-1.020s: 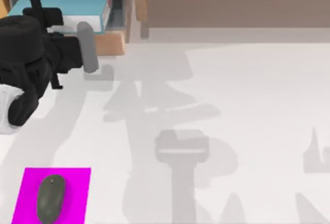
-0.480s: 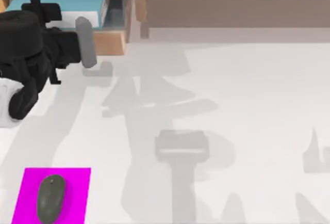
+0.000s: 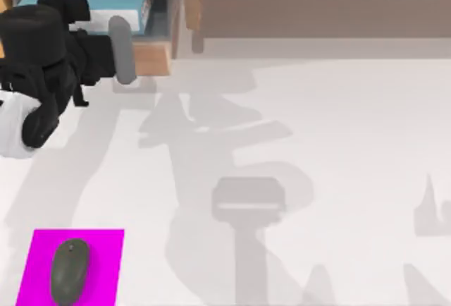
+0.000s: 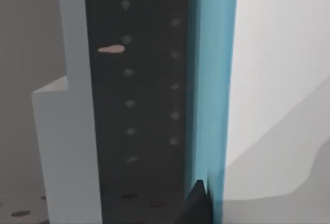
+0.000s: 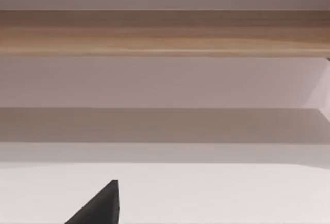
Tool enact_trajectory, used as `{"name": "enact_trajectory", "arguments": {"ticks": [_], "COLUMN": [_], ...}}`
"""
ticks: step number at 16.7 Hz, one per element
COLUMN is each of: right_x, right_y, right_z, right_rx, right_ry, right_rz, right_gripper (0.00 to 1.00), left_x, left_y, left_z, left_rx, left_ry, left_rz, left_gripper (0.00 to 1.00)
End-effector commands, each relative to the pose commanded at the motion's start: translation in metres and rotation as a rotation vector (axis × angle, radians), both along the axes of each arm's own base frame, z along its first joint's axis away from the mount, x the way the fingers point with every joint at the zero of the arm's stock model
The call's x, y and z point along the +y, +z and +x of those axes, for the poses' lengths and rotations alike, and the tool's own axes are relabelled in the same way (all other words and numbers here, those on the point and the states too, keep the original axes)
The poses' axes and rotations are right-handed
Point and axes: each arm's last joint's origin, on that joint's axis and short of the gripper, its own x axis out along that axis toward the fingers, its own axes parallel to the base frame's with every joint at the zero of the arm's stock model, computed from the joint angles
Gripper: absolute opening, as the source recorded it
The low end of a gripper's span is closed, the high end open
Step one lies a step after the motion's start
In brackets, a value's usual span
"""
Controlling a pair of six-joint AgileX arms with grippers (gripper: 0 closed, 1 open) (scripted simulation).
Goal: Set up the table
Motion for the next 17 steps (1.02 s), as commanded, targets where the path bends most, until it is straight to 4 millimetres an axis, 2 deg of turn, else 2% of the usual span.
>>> {"name": "enact_trajectory", "arguments": {"ticks": [13,17], "right_x": [0.0,0.0], "right_y": [0.0,0.0], "right_z": [0.0,0.0], "right_rx": [0.0,0.0], "right_ry": [0.0,0.0], "right_rz": [0.0,0.0], "right_gripper": [1.0,1.0], "left_x": [0.0,0.0], "left_y": [0.0,0.0], "left_z": [0.0,0.0], "left_rx": [0.0,0.0], "left_ry": [0.0,0.0], "left_rz": [0.0,0.0], "left_gripper": [0.98,1.0]}}
